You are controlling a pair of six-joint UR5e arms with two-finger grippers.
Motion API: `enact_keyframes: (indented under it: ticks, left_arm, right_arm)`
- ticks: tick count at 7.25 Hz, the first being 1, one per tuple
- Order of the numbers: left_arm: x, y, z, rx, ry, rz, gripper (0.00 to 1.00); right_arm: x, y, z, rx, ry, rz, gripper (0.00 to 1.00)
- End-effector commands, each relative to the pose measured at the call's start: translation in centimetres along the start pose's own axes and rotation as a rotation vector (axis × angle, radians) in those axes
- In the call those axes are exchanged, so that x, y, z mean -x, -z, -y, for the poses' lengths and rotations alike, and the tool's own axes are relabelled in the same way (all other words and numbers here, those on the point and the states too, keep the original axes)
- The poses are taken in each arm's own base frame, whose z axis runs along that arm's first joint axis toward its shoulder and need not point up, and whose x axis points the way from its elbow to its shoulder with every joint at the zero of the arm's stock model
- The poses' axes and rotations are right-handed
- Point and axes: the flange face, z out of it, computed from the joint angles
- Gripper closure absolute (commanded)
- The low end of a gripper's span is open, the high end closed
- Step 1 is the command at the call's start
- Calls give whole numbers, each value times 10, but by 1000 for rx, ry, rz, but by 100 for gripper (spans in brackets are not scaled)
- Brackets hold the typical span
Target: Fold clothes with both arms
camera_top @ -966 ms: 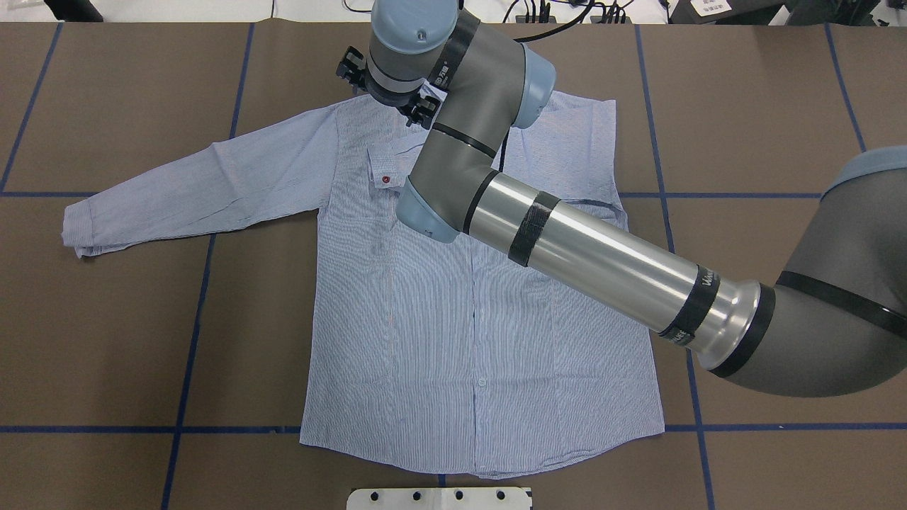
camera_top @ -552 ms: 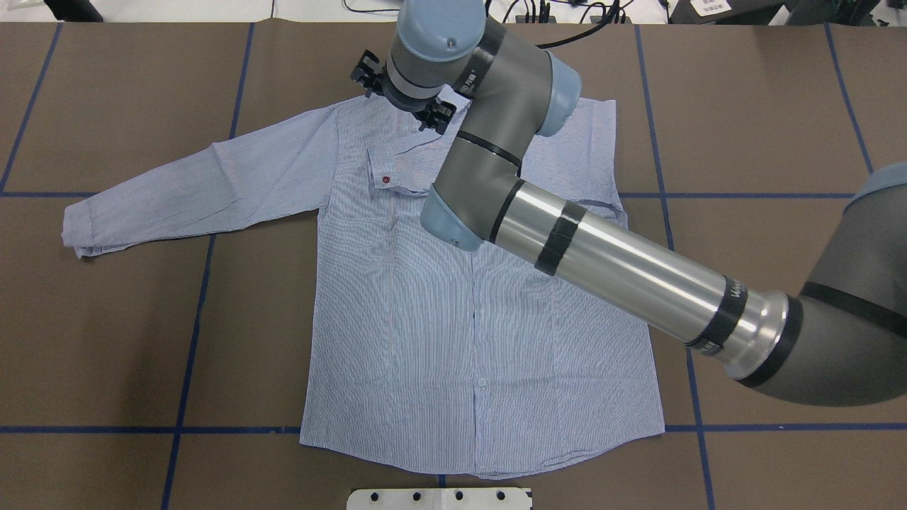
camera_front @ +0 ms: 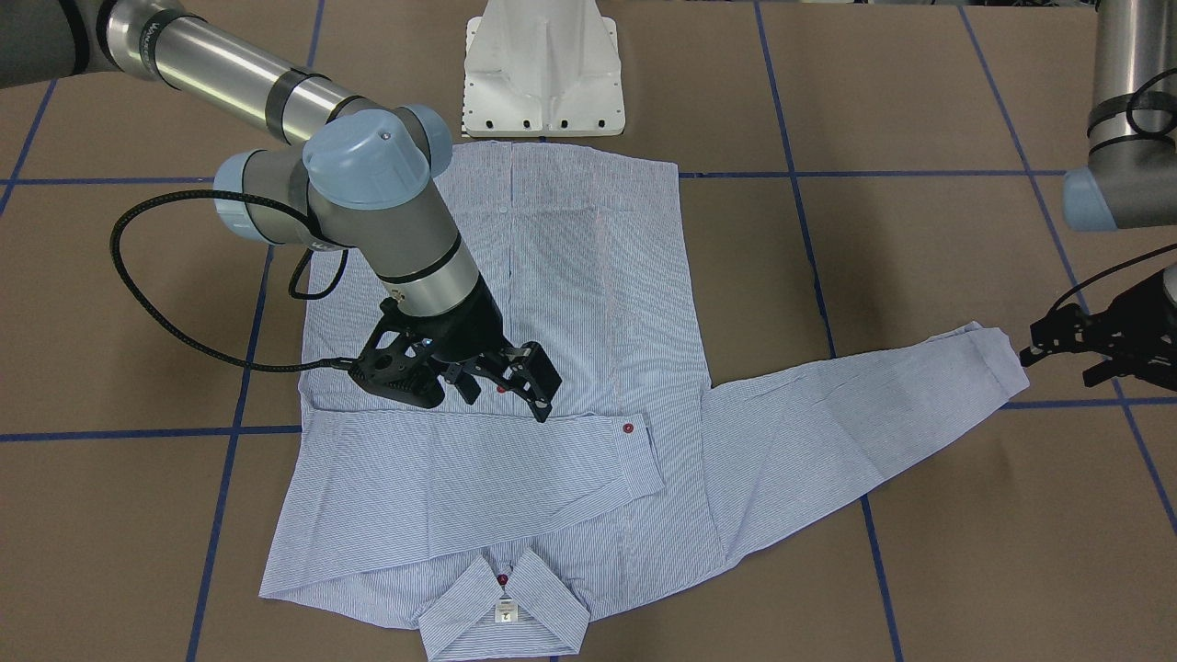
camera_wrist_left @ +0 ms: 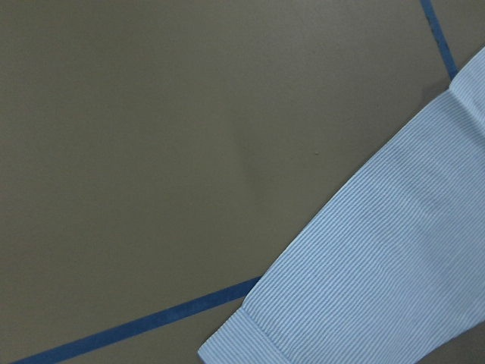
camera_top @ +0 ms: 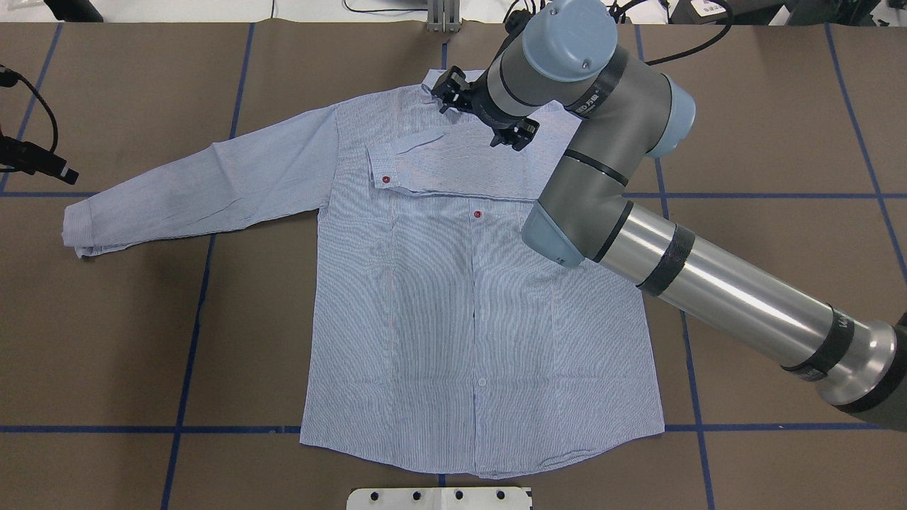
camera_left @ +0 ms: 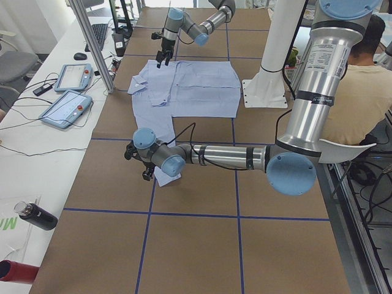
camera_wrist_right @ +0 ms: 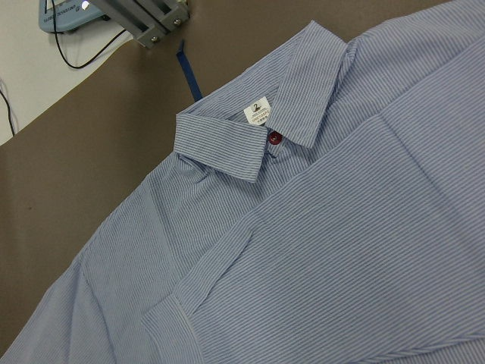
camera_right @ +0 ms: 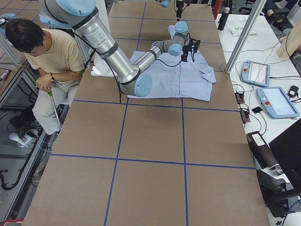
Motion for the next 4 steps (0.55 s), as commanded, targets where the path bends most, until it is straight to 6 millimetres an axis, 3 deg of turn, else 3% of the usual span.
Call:
enact_keyframes:
  ticks: [1, 2, 4]
  left_arm:
    - [12, -24, -8, 24, 22, 7, 17]
    - [17, -43, -17, 61, 41, 10, 19]
    - [18, -46, -20, 68, 45, 11, 31]
  right_arm:
    - [-4, 0, 1, 0, 0, -1, 1]
    - [-4, -1, 0, 2, 0, -1, 1]
    - [-3, -2, -5, 4, -5, -1, 1]
